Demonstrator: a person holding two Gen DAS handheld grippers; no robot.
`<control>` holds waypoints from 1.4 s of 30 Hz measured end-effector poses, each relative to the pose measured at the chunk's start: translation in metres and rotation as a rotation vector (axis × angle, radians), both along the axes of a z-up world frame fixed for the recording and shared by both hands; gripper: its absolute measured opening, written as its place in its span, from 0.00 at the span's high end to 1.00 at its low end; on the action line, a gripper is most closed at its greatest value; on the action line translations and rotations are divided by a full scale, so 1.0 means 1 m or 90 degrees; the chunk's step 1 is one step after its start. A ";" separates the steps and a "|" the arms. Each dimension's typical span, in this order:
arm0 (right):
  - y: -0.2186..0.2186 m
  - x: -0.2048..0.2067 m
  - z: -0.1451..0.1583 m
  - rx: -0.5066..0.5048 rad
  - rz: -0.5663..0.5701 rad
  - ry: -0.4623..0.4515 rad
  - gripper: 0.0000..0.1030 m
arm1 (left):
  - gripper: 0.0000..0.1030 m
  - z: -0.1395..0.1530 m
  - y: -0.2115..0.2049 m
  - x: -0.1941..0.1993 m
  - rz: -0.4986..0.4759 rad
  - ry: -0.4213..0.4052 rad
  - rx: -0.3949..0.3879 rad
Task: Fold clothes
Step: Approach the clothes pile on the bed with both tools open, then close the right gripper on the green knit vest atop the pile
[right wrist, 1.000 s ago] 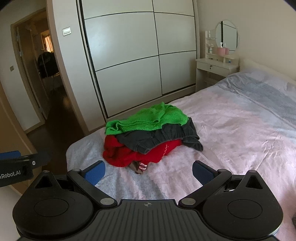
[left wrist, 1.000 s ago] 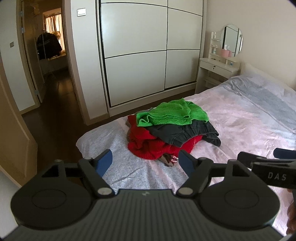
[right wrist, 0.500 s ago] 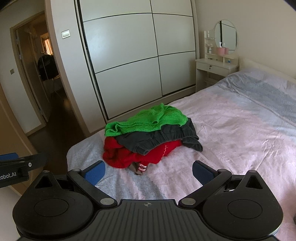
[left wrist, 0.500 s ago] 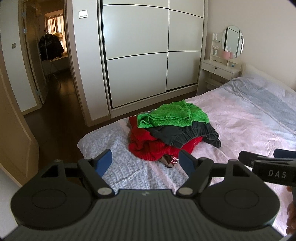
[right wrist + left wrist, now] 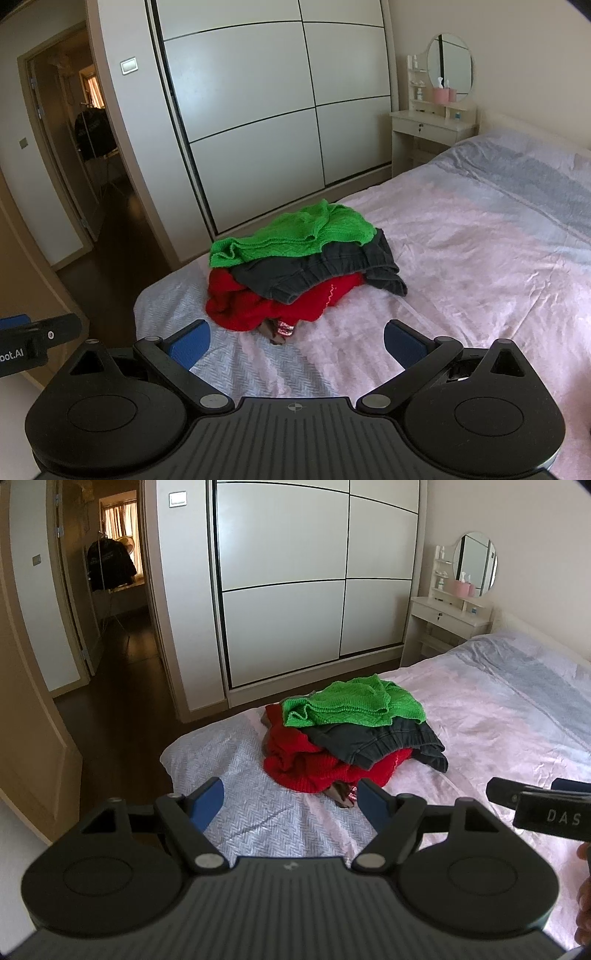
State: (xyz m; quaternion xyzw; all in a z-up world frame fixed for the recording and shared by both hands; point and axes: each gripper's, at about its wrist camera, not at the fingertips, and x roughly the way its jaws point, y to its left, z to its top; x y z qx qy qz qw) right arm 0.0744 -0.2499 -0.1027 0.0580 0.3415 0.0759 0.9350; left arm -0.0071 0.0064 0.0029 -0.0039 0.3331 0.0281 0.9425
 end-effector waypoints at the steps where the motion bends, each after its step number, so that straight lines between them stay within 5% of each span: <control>1: 0.000 0.000 0.000 0.000 0.000 0.000 0.00 | 0.26 0.001 0.000 0.001 -0.001 0.000 -0.001; 21: 0.001 0.025 -0.015 0.002 -0.034 0.026 0.00 | 0.26 -0.018 0.014 0.037 -0.020 0.024 -0.005; 31: -0.004 0.063 -0.045 0.039 -0.074 0.088 0.01 | 0.27 -0.045 0.034 0.096 -0.046 0.067 -0.019; 42: -0.008 0.129 -0.087 0.151 -0.138 0.164 0.01 | 0.34 -0.085 0.052 0.187 -0.086 0.128 -0.029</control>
